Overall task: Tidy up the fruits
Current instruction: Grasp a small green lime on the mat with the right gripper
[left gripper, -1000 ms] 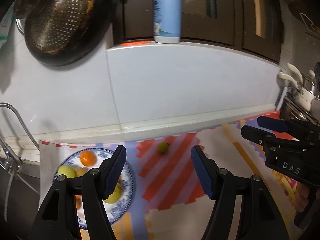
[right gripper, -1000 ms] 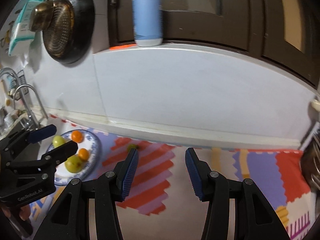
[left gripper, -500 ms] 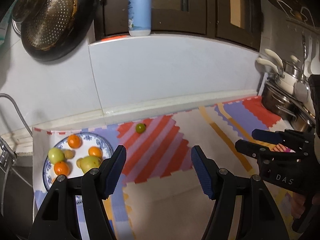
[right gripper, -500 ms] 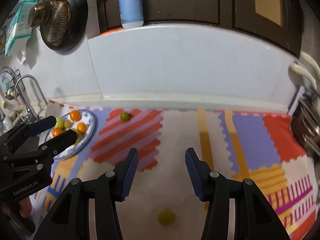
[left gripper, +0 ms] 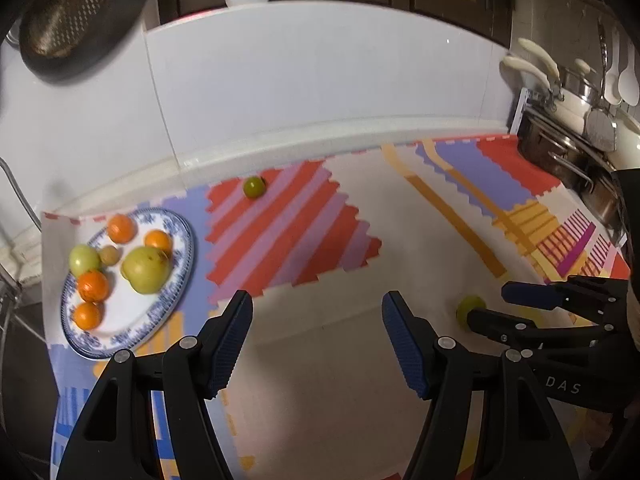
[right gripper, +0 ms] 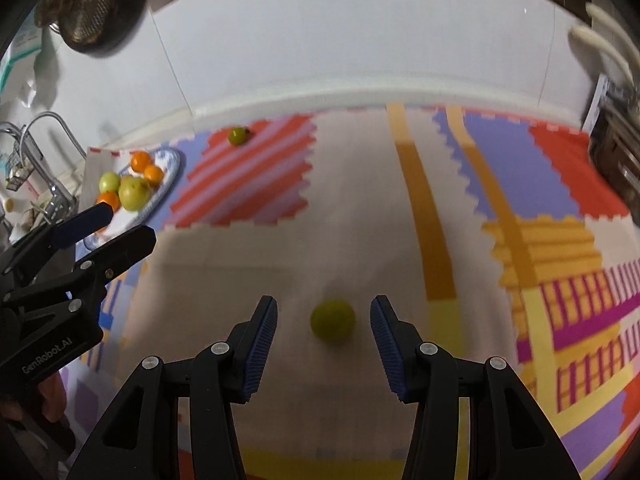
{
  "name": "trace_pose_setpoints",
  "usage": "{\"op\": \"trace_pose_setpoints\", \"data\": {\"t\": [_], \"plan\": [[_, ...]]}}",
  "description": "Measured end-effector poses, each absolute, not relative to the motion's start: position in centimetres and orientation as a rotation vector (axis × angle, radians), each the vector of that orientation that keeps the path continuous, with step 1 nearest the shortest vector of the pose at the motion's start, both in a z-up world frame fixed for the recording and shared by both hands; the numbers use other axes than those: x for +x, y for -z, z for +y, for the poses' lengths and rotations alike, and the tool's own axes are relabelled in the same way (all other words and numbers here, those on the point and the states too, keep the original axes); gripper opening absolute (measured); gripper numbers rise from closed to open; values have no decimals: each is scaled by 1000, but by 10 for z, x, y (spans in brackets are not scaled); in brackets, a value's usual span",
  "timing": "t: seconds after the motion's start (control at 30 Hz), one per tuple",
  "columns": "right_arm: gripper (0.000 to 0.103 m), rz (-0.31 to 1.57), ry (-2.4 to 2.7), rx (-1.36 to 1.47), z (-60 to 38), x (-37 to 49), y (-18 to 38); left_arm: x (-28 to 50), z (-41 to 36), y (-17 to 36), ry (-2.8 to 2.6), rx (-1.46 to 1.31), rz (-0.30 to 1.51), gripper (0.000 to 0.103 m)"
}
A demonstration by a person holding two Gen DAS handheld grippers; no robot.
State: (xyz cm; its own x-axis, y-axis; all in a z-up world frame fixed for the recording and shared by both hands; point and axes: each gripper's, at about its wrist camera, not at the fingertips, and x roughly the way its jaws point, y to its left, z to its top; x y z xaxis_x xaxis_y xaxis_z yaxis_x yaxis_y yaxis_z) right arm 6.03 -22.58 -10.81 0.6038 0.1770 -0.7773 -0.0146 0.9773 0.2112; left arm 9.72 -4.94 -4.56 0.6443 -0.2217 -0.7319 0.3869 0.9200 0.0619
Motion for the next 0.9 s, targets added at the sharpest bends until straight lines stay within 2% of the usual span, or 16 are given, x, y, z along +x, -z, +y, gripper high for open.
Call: {"op": "trace_pose_setpoints", "data": {"t": [0.13, 0.2, 0.33, 0.63, 0.9], "plan": [[49, 949, -113, 201, -227, 64, 121, 100, -52, 56, 347, 223, 833, 67], [44, 958, -110, 203, -228, 66, 124, 101, -53, 61, 348, 226, 843, 67], [43, 970, -115, 201, -228, 71, 129, 105, -53, 68, 348, 227, 866, 67], [32, 983, -130, 192, -225, 76, 138, 110, -52, 76, 351, 221, 894, 67], [31, 967, -145, 199, -225, 80, 133, 115, -50, 75, 355, 209, 877, 67]]}}
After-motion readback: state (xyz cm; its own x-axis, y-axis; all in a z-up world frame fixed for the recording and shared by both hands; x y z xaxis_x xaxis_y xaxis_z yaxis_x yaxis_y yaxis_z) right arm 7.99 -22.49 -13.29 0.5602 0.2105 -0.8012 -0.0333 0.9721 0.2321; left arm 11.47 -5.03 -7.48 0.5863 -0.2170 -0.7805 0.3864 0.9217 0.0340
